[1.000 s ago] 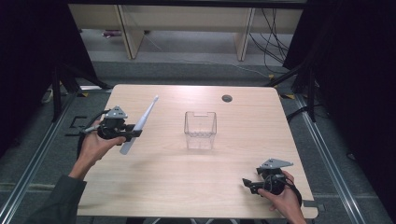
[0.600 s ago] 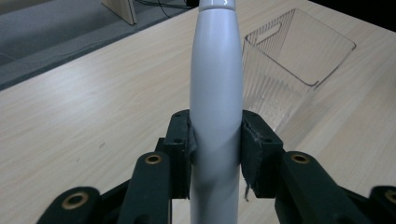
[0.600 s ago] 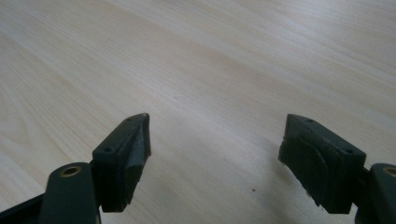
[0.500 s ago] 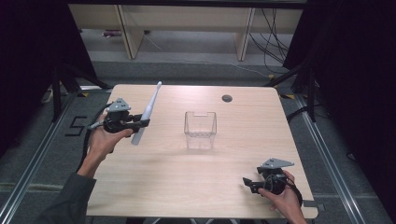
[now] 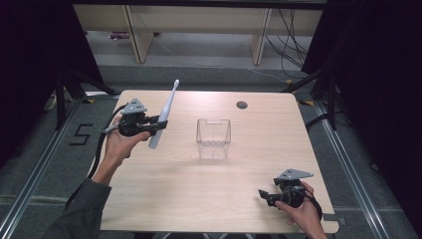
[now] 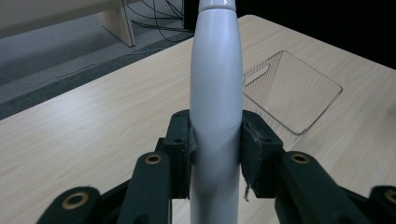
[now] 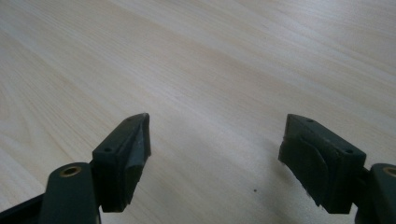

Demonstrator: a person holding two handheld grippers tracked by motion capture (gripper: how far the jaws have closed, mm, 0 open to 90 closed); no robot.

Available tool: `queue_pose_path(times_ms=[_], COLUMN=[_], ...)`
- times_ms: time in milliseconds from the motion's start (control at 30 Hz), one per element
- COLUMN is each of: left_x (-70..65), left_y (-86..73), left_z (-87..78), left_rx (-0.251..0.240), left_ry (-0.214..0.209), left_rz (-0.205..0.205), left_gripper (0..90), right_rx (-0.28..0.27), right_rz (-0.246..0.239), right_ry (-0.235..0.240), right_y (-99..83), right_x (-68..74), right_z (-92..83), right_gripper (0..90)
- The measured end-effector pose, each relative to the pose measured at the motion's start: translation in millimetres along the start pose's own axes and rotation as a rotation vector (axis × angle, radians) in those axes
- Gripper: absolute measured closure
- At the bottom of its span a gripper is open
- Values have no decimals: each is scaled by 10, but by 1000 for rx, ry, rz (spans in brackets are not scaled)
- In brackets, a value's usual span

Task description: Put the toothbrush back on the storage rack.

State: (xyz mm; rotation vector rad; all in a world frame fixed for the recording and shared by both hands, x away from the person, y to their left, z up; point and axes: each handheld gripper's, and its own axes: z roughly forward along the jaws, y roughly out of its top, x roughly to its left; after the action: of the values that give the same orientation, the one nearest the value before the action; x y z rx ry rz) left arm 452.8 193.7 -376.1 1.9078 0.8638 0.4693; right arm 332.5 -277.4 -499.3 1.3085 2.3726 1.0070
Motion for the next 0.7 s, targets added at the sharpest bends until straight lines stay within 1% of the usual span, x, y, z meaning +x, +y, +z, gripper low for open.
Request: queue_pose_path(times_ms=[67,100,200,233,267,300,333,433,500,533,667,700], left_x=[-13,-24,-46,-61,-69,-90,-90,-127,-148,-163,-218,-251], left_y=[27,52,99,124,143,176,176,245,280,298,354,381], left_z=[22,38,63,73,83,100,100,141,168,180,234,265], left_rx=[-9,-21,-23,-25,-29,-38,-38,-49,-57,-58,-64,-71], left_ry=[3,2,-2,2,-3,2,2,-7,-15,-14,-27,-40], left_rz=[7,5,13,20,24,30,30,36,33,33,39,40], left_gripper=[660,660,660,660,660,660,660,660,660,660,660,660], right_rx=[3,3,0,1,1,0,0,0,-1,-3,-13,-8], right_rz=[-1,-1,0,0,0,1,1,0,0,-16,-9,2], right_ry=[1,3,1,1,1,1,1,2,2,2,-4,-1], right_y=[0,0,-1,0,0,-1,-1,-1,0,-3,-3,0], right_x=[-2,-3,1,0,0,0,0,-2,-2,-15,-11,-5], right_z=[-1,0,1,1,1,2,2,1,0,5,0,-7], right_gripper=[245,245,245,245,245,245,245,245,245,245,245,245])
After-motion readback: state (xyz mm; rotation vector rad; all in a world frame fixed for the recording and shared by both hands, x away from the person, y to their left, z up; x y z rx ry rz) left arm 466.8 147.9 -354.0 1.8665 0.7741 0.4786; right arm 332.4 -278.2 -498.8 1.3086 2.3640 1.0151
